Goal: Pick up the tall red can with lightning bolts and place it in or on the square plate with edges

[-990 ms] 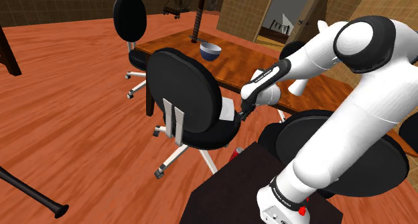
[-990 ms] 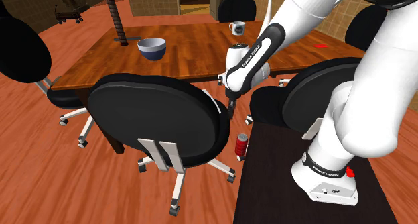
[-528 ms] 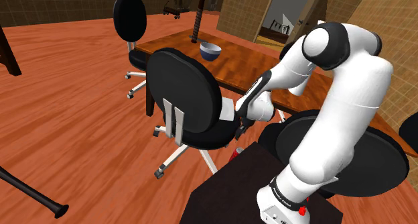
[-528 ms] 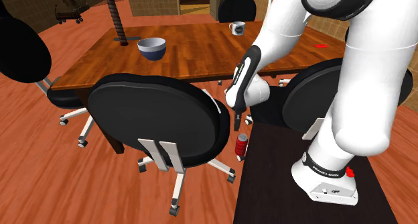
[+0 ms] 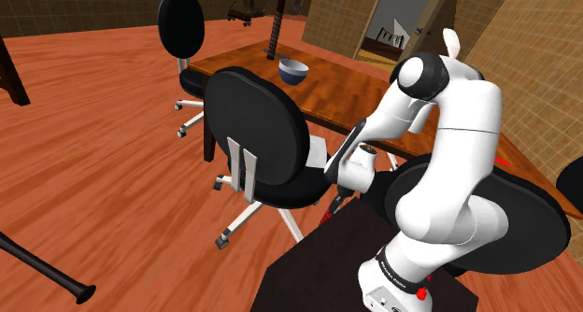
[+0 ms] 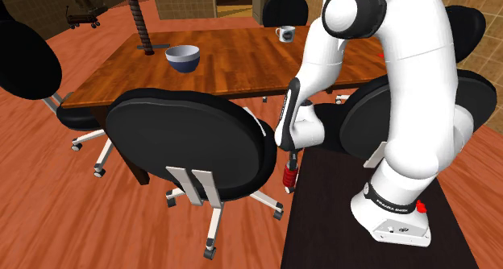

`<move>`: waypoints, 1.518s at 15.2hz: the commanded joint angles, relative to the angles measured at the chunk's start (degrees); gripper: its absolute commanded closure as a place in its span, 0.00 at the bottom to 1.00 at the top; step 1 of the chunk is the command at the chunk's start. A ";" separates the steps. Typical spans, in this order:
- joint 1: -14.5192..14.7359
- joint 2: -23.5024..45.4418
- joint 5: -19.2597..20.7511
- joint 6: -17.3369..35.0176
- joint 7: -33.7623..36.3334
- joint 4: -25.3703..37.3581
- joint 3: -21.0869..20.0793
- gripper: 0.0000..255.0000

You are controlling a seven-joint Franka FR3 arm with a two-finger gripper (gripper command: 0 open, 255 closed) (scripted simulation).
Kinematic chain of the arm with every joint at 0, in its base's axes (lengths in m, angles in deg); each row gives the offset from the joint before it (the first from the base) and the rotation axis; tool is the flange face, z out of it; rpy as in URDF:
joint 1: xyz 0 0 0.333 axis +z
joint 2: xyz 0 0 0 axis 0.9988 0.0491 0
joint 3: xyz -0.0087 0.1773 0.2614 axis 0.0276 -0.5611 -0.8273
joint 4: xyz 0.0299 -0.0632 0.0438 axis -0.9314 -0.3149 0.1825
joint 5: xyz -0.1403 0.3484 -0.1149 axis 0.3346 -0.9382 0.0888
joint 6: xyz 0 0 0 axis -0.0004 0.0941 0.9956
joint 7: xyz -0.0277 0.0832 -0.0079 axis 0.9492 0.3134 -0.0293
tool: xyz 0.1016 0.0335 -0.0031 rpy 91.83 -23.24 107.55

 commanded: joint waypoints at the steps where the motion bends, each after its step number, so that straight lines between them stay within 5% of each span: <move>1: -1.74 2.44 0.48 1.77 -0.49 0.86 -1.09 0.00; 14: -3.64 8.79 1.42 5.24 -0.66 3.92 -2.40 0.00; 15: -3.64 8.79 1.42 5.24 -0.66 3.92 -2.40 1.00; 23: -3.68 8.89 1.45 5.26 -0.68 4.00 -2.39 1.00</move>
